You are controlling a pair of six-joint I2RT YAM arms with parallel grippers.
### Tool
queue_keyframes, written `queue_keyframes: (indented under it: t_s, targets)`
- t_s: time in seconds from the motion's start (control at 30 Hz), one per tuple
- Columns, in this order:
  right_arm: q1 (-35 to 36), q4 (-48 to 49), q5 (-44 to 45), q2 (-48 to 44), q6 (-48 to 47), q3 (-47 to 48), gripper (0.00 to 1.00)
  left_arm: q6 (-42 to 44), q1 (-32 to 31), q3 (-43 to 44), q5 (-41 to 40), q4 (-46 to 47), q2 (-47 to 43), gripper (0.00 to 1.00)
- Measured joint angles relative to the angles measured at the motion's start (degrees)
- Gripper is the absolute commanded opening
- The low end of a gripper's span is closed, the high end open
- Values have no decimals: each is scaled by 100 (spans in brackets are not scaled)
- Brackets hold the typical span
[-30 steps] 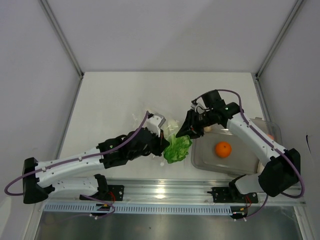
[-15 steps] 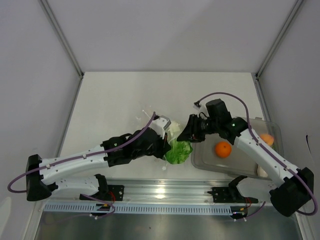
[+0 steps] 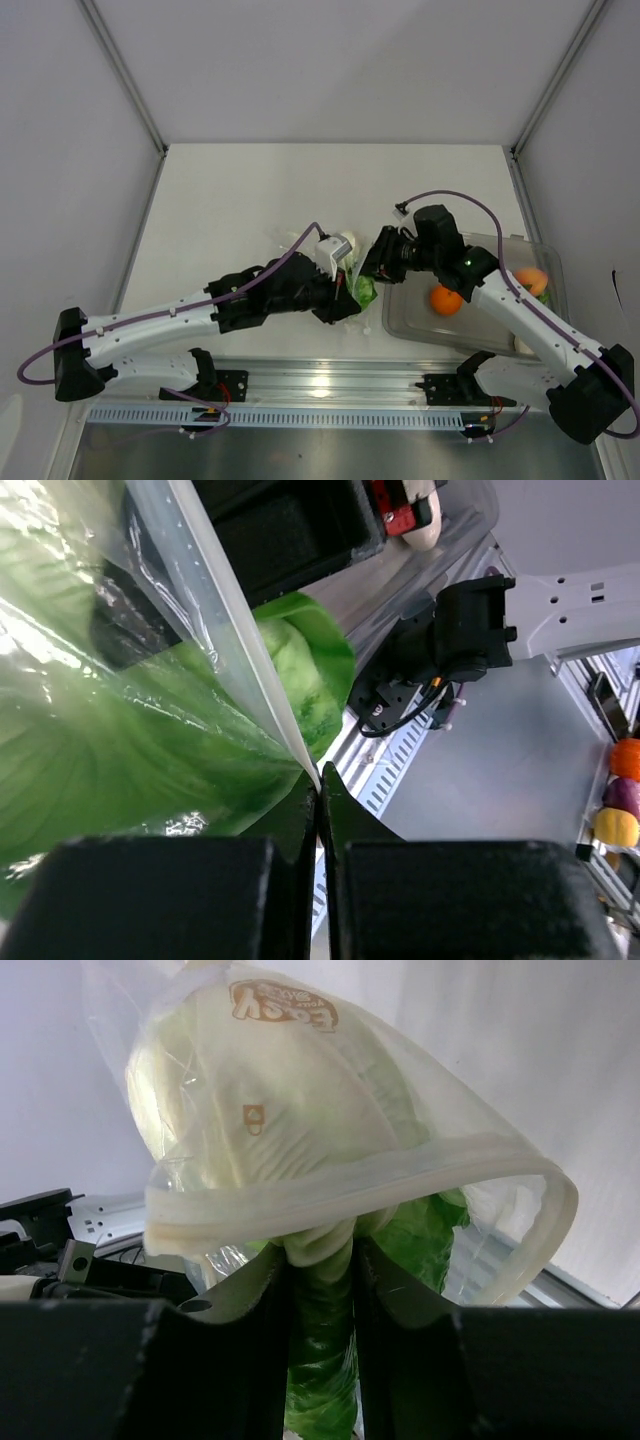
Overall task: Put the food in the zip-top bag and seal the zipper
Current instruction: Place the fake vegetable in the zipper food storage bag.
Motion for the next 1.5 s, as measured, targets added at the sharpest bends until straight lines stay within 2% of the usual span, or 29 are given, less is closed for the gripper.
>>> queue_keyframes:
  t_s: [0.33, 0.43, 0.6, 0.8, 0.9, 1.0, 1.03, 1.33, 1.5]
  targets:
    - [442, 291, 577, -109, 321, -564, 17, -623, 90, 0, 50, 13, -94, 1]
    - [671, 365, 994, -321, 417, -761, 21, -868, 151, -2, 50, 138, -232, 1]
    - [1215, 542, 1847, -651, 535, -929, 20, -1263, 243, -2, 59, 328, -400, 1]
    - [1624, 540, 2361, -210, 424, -804, 24, -1482, 389, -4, 258, 470, -337, 1]
    - [1690, 205, 2441, 251, 186, -476, 34, -1486, 490, -81, 341, 514, -339, 1]
    - [1709, -168, 2476, 603, -81, -66, 69, -1486, 610, -256, 415, 542, -352, 1]
    - [1709, -232, 2483, 654, -164, 35, 99, -1486, 649, -328, 444, 564, -361, 0]
    - [1672, -748, 2673, 382, -621, 271, 99, -1475, 730, -546, 710, 669, -608, 0]
    - [1655, -1154, 2800, -160, -721, 415, 99, -1414, 763, -555, 686, 627, -898, 0]
